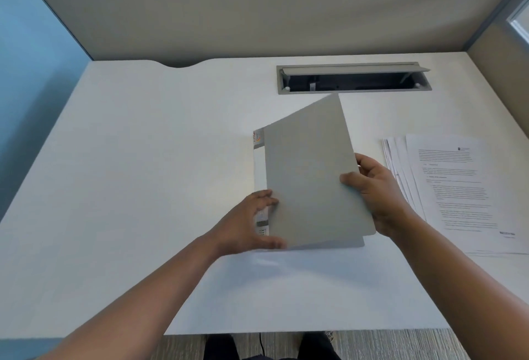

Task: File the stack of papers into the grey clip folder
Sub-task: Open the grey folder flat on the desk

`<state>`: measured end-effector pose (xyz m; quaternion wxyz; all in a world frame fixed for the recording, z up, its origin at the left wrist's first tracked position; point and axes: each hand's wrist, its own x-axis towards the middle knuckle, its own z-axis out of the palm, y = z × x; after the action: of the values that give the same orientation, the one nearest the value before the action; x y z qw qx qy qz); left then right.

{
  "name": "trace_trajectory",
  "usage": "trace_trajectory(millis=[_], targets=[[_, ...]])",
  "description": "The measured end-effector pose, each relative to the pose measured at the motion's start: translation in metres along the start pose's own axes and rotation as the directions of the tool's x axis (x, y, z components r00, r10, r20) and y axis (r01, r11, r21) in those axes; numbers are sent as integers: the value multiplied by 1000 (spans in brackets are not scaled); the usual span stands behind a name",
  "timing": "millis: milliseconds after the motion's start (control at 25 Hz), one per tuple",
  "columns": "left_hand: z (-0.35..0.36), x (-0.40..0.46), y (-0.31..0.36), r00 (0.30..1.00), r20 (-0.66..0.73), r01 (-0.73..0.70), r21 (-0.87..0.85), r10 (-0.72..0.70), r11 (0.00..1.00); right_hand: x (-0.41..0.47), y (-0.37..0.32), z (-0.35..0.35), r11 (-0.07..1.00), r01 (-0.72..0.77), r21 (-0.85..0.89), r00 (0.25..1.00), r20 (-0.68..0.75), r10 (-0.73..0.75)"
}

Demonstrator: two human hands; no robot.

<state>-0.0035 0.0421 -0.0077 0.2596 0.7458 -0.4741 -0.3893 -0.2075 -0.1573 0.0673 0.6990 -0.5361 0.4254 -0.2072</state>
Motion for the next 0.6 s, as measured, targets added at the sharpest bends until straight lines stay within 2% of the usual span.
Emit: trace_trajectory(millis=[80, 200, 320, 400, 480, 600], targets=[[-17, -3, 21, 998, -45, 27, -203, -37, 979, -6, -16, 18, 996, 71, 62, 989, 126, -78], [-45, -7, 58, 987, -136, -2, -532, -83, 847, -16, -28, 48, 984, 176, -16, 946, 278, -165], [-73, -17, 85, 970, -212, -43, -625, -117, 780, -27, -25, 76, 942, 300, -150, 879, 427, -212], [-88, -24, 90, 962, -240, -43, -610, -133, 792, -30, -13, 90, 890, 386, -243, 827, 519, -217], [-104, -31, 89, 954, -265, -37, -564, -138, 825, -26, 3, 96, 764, 489, -421, 795, 576, -192], [-132, -47, 77, 925, -354, -39, -446, -136, 894, -10, 28, 94, 397, 546, -738, 819, 570, -67]])
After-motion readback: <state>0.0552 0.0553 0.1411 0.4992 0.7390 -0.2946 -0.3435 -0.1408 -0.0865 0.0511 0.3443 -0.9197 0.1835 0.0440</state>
